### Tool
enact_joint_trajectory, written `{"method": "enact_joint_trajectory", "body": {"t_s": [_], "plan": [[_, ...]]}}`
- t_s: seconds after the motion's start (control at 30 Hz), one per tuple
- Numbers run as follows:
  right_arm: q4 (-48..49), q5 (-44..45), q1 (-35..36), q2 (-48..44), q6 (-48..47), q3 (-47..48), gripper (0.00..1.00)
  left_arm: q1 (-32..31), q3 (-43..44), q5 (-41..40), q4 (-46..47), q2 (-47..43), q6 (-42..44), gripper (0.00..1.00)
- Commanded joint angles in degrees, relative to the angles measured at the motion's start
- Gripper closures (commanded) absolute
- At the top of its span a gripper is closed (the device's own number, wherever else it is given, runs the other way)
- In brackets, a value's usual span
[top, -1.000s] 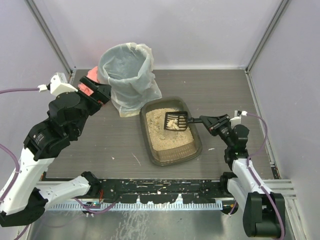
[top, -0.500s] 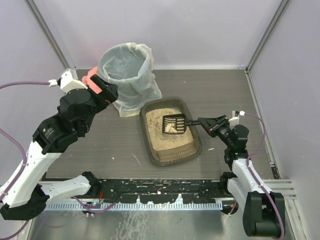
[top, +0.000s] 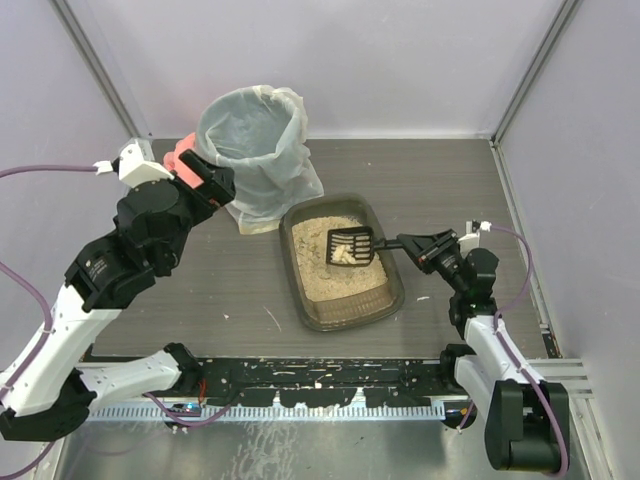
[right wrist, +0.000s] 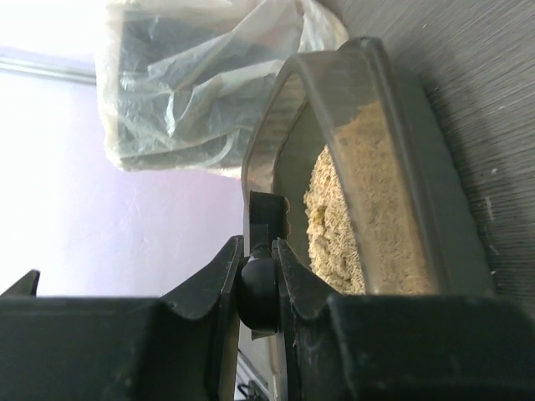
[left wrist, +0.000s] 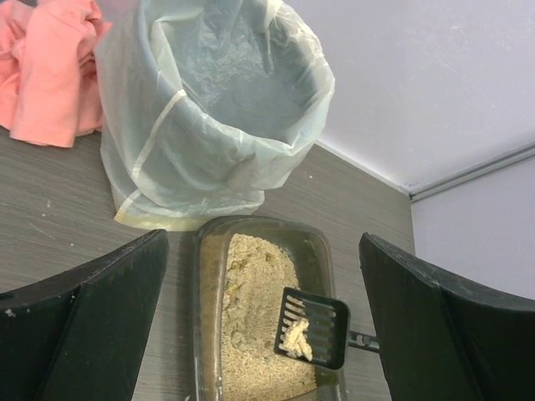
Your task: Clean the litter box
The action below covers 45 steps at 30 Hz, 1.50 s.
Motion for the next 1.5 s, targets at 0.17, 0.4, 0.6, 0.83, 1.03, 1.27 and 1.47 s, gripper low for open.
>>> {"method": "enact_joint_trajectory", "body": {"t_s": [0.17,0.4,0.6,0.83,1.03,1.27,1.47], "plan": [[3.8,-3.1,-0.8,-2.9,1.2,1.7,0.99,-0.1,-7.8,-7.4,-1.0,-5.4,6.0,0.02],[5.3,-4.5,-1.3,-2.4,2.1,1.9,0.99,-0.2,-17.1,-5.8,-3.3,-12.7,15.0,0.02],[4.9,-5.3,-1.9,-2.9,2.9,2.5,0.99,-0.1,-22.7,0.1,-6.8,-18.4,21.7,0.02],[2.0,-4.0,-0.7,-4.3,2.9,3.4,0.99,-0.2,-27.6,2.4,-8.3,-24.4,23.7,0.02],[0.9,-2.9,1.5,-5.0,2.8,3.6,0.99,-0.2,-29.9,4.2,-10.1,-25.1,22.5,0.02],[-3.2,-1.9,2.4,-5.5,1.8,6.1,0.99,-0.2,-32.4,5.6,-11.5,-24.4,22.1,0.02],[-0.5,-1.3,3.1,-2.8,4.0,7.1,0.99,-0.2,-33.6,5.4,-12.2,-24.7,22.1,0.02]]}}
